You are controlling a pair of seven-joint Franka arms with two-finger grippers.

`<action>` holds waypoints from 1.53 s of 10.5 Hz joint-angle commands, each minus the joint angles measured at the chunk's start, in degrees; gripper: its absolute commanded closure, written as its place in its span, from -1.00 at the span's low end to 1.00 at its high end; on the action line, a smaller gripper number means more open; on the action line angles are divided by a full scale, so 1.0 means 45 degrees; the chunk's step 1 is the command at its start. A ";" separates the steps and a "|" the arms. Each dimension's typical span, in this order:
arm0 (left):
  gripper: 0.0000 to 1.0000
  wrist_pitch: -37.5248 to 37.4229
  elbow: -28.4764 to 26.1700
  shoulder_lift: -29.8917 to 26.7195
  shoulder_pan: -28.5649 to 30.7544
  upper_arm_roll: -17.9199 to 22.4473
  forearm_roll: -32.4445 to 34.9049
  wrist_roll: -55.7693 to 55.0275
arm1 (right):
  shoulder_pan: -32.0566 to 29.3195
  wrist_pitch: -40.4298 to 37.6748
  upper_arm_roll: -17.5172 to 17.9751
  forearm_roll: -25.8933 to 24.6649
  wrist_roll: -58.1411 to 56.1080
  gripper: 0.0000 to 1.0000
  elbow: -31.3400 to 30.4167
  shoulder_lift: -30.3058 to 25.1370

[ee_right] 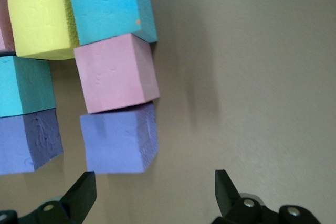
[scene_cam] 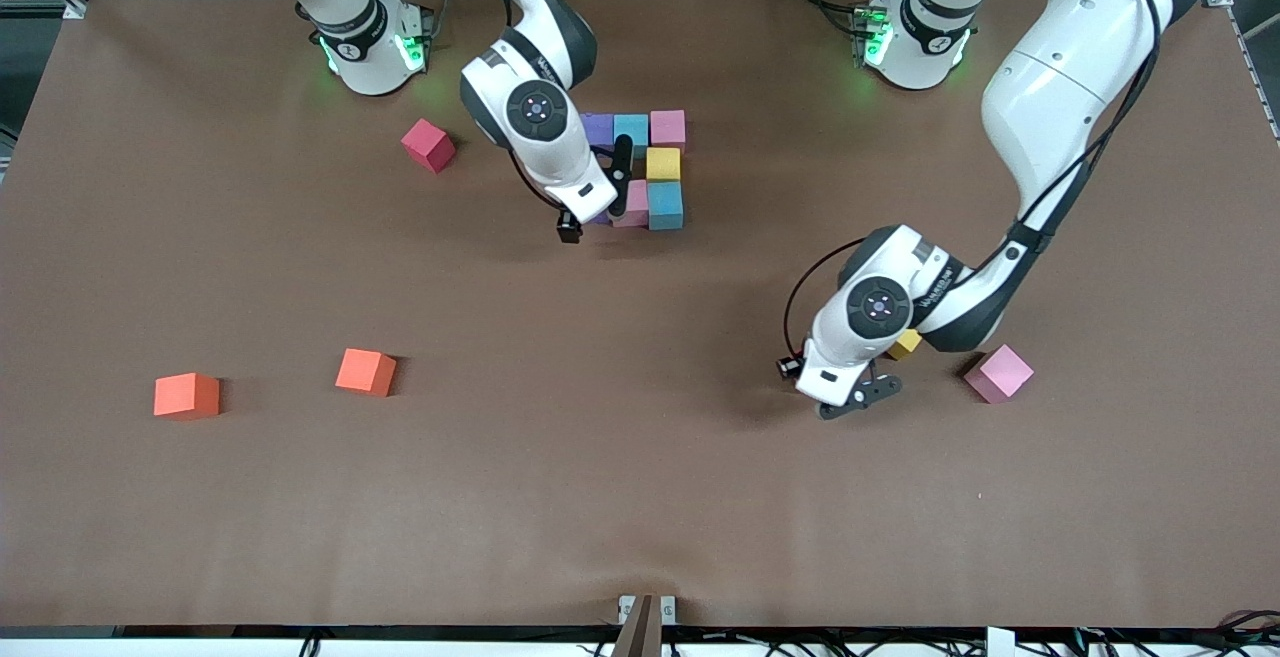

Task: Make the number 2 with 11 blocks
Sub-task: 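Place purple below pink with the right gripper while the left gripper grasps hot pink, then carry hot pink to the figure while the right gripper reaches an orange cube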

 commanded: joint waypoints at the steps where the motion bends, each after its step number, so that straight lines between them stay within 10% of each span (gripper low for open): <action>1: 0.38 -0.0207 0.0464 -0.0116 -0.1248 0.0068 0.0041 -0.0156 | -0.0489 -0.1373 -0.0440 0.0574 0.0020 -1.00 0.0607 -0.0625; 4: 0.36 -0.0344 0.0915 -0.0077 -0.2967 0.0068 0.0060 -0.0196 | -0.1557 -0.2337 -0.2025 0.0575 0.0039 -1.00 0.1528 -0.0626; 10: 0.33 -0.0169 0.3136 0.1111 -0.6328 0.0224 -0.0193 -0.1165 | -0.6557 -0.2260 -0.2046 0.0419 0.2691 -1.00 0.4280 0.1575; 16: 0.33 -0.0032 0.3493 0.1661 -0.7775 0.0653 -0.0233 -0.1990 | -0.7481 -0.1985 -0.2300 0.0028 0.8157 -1.00 0.6489 0.3982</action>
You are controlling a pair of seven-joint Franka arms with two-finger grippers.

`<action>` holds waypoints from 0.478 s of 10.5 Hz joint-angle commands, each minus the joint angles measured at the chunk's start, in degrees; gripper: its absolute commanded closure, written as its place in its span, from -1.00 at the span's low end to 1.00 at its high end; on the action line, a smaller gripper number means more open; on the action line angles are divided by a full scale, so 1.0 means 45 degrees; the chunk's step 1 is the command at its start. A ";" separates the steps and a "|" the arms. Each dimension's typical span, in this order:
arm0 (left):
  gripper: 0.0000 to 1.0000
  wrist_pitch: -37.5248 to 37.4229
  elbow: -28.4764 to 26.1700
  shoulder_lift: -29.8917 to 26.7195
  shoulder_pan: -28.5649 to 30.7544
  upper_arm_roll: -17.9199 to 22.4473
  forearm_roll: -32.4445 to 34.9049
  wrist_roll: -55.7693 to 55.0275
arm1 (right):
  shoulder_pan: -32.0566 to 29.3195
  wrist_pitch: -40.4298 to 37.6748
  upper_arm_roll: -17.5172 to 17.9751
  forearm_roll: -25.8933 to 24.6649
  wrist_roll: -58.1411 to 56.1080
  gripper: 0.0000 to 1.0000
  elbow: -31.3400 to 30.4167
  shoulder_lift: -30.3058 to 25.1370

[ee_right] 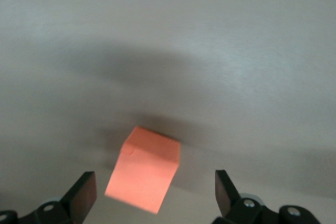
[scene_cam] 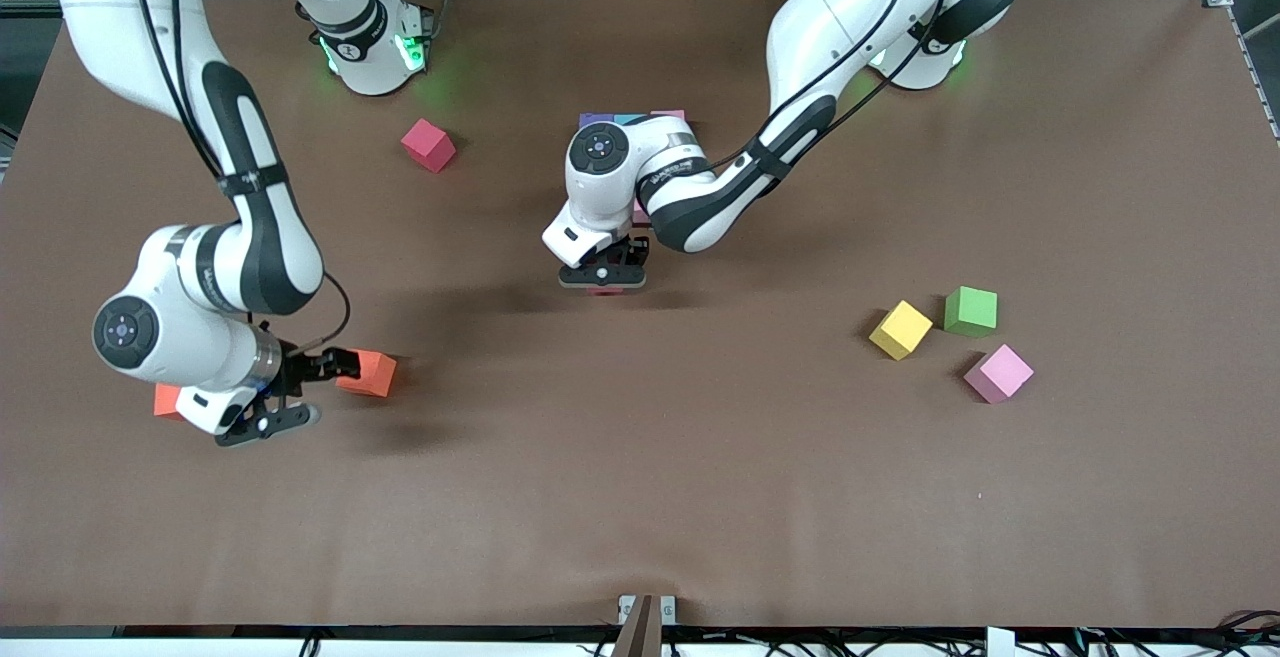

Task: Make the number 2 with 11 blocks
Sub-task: 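Carry hot pink to the figure while the right gripper reaches an orange cube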

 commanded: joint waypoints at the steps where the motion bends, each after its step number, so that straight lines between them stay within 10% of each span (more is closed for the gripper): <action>1: 0.33 -0.0016 0.0394 0.0200 -0.0427 0.0196 -0.0186 -0.0447 | -0.0305 -0.0264 0.0089 -0.0083 0.2009 -1.00 0.0792 0.0509; 5: 0.33 -0.0017 0.0336 0.0200 -0.0700 0.0216 -0.0264 -0.0723 | 0.0298 -0.0324 0.0128 -0.0024 0.5201 -1.00 0.0617 0.0801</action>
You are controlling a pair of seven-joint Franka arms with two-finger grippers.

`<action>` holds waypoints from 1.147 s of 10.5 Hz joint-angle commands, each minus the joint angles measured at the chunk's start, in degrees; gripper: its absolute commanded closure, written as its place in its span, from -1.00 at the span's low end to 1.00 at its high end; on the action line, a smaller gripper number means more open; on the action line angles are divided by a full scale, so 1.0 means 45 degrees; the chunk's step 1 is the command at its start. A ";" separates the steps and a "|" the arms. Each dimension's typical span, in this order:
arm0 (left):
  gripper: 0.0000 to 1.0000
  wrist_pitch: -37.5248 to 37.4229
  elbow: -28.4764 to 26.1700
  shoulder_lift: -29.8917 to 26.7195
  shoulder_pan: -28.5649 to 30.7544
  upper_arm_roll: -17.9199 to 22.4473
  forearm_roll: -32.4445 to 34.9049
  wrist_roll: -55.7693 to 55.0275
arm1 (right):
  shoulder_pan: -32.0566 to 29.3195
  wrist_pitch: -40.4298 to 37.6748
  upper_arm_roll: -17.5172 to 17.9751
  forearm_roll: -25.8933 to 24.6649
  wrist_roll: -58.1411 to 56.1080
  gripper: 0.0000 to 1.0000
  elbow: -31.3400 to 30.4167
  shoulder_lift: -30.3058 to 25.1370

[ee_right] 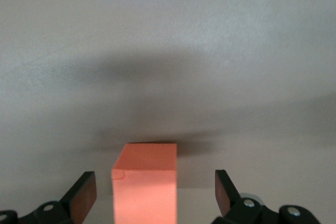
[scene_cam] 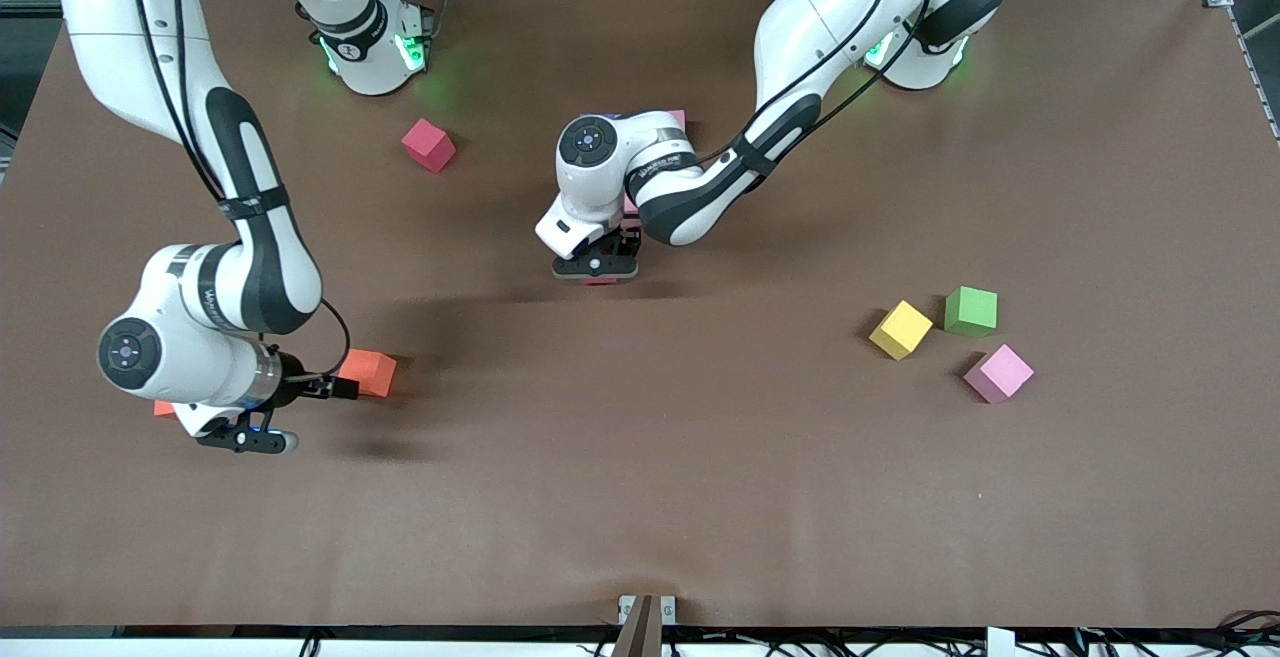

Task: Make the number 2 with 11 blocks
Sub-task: 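Carry hot pink to the figure while the right gripper reaches an orange cube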

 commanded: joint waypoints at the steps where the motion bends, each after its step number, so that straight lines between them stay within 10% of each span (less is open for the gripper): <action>1: 0.33 -0.0030 0.0259 0.0092 -0.0457 0.0193 -0.0327 -0.0158 | 0.0264 -0.0105 0.0024 -0.0086 0.0321 -1.00 0.0271 0.0310; 12: 0.20 -0.0030 0.0220 0.0385 -0.0850 0.0330 -0.0308 -0.0139 | 0.0011 0.0402 0.0024 -0.0301 -0.0522 -0.88 -0.0647 0.0817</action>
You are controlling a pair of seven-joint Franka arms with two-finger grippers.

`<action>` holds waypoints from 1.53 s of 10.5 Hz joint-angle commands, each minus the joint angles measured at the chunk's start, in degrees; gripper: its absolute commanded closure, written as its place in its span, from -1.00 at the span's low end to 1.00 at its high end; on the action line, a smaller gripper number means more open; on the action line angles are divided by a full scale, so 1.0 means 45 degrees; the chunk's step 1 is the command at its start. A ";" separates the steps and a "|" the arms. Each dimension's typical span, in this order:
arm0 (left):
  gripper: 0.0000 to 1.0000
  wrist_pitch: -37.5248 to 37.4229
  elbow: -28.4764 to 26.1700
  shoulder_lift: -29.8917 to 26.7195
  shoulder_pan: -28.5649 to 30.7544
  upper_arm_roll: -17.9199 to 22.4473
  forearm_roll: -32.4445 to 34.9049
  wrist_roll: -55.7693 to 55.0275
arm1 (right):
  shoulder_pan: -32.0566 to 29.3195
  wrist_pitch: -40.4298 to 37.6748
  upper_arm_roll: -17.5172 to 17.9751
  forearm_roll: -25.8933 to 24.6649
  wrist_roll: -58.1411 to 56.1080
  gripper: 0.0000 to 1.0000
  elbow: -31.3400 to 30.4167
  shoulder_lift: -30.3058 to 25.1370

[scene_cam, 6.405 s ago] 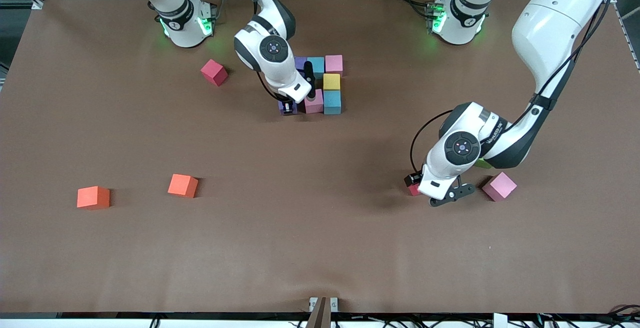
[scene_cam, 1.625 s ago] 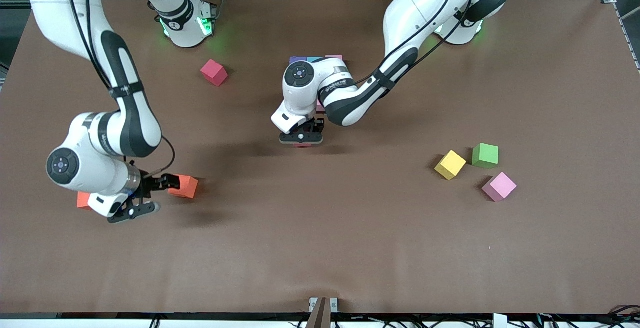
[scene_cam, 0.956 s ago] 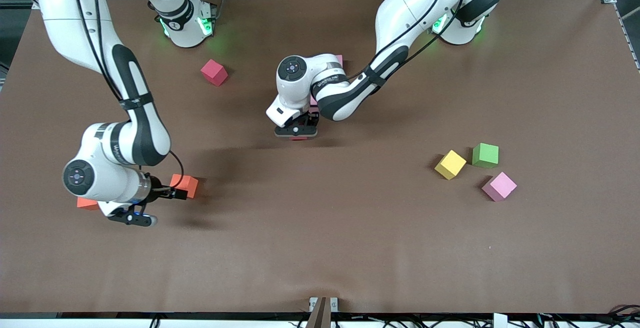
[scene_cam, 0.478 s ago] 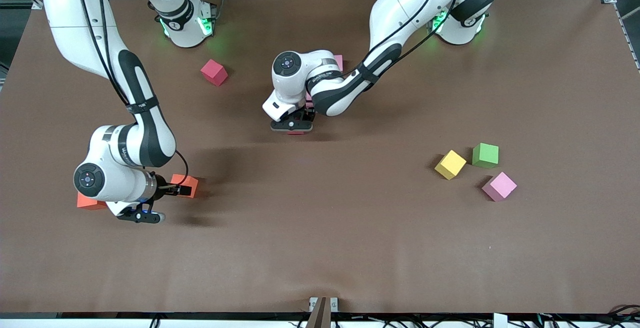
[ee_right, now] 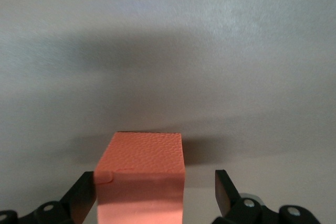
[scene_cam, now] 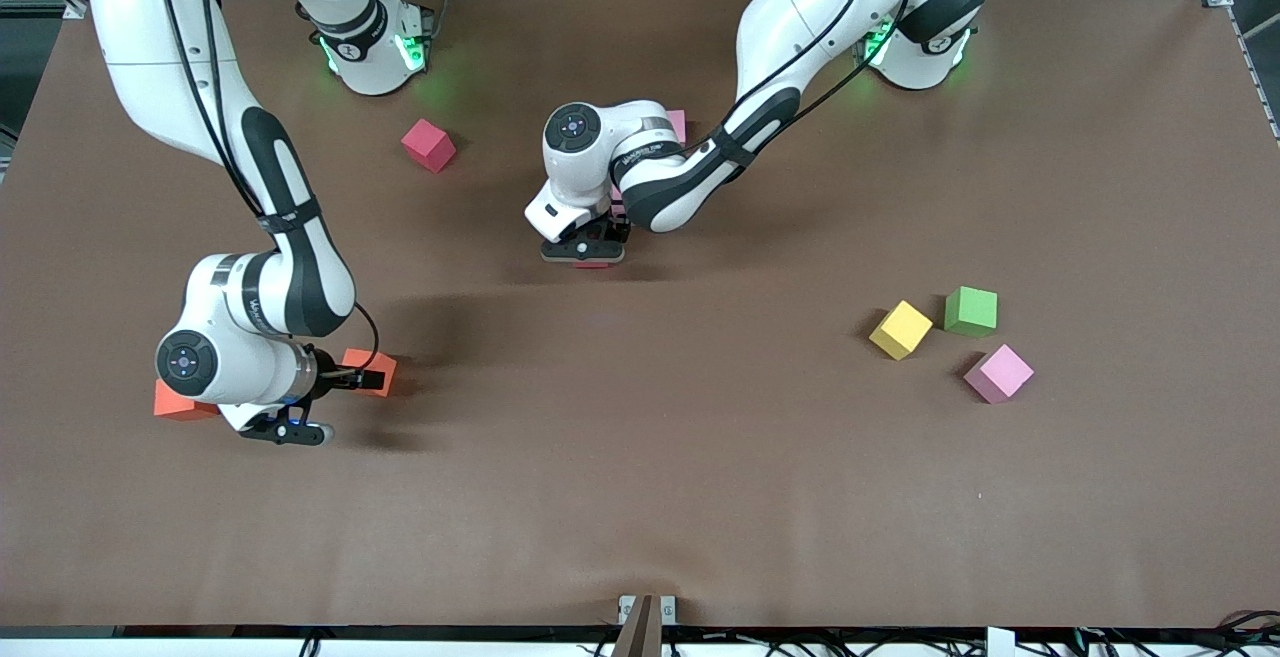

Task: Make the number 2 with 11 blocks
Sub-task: 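Carry hot pink to the figure while the right gripper reaches an orange cube, then lower hot pink onto the figure while the right gripper grasps orange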

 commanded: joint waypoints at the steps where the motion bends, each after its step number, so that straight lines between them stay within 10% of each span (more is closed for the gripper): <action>1: 0.20 -0.0029 0.0221 0.0131 -0.0176 0.0144 -0.0230 -0.0104 | -0.0233 0.0378 0.0094 -0.0137 0.0038 -0.27 -0.0298 0.0176; 3: 0.20 -0.0049 0.0202 0.0112 -0.0176 0.0144 -0.0231 -0.0085 | -0.0058 0.0653 0.0094 -0.0078 0.0135 1.00 -0.0709 0.0157; 16: 0.19 -0.0947 0.0045 0.0014 -0.0313 0.0105 -0.0367 0.0013 | 0.1758 -0.0948 0.0152 -0.0059 0.0859 1.00 0.1282 -0.0214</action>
